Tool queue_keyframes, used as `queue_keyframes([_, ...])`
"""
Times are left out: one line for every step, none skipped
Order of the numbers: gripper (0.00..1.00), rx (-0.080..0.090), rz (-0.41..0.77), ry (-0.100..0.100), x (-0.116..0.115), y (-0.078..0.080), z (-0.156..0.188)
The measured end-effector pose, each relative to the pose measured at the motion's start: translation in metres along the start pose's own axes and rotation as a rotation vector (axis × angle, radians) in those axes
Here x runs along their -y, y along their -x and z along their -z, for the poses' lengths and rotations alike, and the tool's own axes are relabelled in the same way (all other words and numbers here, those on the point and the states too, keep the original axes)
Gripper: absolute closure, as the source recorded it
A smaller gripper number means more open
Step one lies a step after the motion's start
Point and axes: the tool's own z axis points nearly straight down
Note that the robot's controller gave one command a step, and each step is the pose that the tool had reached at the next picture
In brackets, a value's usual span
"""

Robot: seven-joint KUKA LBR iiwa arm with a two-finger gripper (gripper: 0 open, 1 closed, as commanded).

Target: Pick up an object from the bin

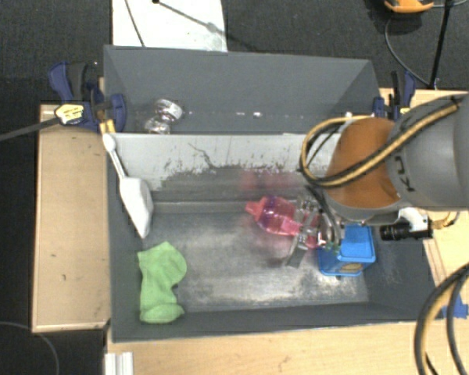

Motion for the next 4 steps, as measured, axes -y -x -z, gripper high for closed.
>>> queue_keyframes([0.0,0.0,-0.014,-0.014,-0.02,-0.01,0.001])
queue_keyframes([1.0,0.006,-0.226,-0.006,-0.032,-0.015,0.005])
queue_keyframes([1.0,0.006,-0.225,-0.006,-0.032,-0.015,0.005])
queue_keyframes([1.0,0.003,-0.223,-0.007,-0.032,-0.015,0.006])
